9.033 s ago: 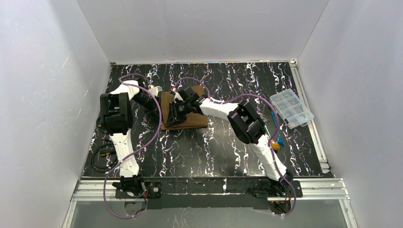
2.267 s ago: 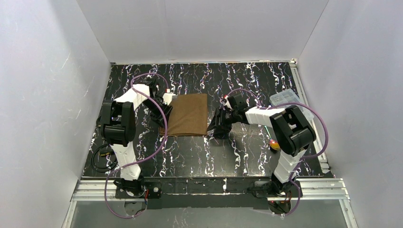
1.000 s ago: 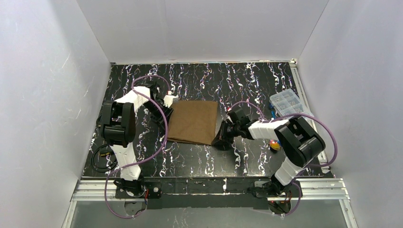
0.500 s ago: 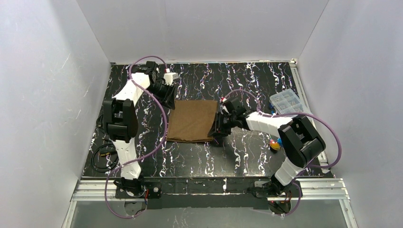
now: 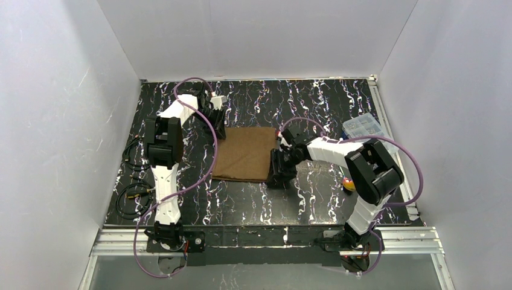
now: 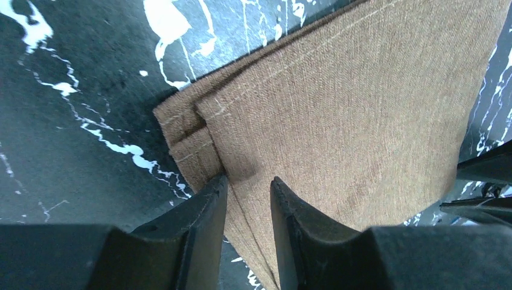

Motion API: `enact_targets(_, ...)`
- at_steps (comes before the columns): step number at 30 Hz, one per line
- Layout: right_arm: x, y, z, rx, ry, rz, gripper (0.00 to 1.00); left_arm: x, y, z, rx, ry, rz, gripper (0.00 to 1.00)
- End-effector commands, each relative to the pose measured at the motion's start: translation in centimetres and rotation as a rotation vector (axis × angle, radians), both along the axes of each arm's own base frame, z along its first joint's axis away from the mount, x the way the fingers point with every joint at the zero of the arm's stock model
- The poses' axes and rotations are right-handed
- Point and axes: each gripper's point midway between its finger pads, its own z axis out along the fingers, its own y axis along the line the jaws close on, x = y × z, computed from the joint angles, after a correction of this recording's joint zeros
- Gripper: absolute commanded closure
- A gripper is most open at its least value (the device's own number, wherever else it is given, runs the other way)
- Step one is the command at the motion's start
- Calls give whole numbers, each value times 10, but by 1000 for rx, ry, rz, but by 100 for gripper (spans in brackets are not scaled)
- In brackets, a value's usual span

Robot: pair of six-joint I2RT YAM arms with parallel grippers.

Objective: Fold the napkin into a case and place the utensils inside
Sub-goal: Smooth out the square-folded napkin at the center of the board.

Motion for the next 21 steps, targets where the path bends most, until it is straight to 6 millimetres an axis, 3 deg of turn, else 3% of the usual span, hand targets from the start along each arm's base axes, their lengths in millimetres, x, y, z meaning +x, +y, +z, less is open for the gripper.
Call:
enact_targets(1, -32, -22, -8, -33, 78, 29, 40, 18, -2, 13, 20, -74, 19, 68)
enact_targets(4, -23, -21, 1, -31, 37, 17, 39, 20, -2, 9, 39, -88, 19, 68)
enact_targets(14, 42, 3, 65, 71, -119, -9, 42, 28, -5, 5, 47, -97, 27, 68)
enact_targets(18, 65, 13, 67, 129, -135, -44, 42, 31, -2, 3, 70, -106, 36, 69)
enact_targets(21, 79, 25, 58, 169, -131, -71, 43, 32, -1, 2, 72, -103, 45, 73)
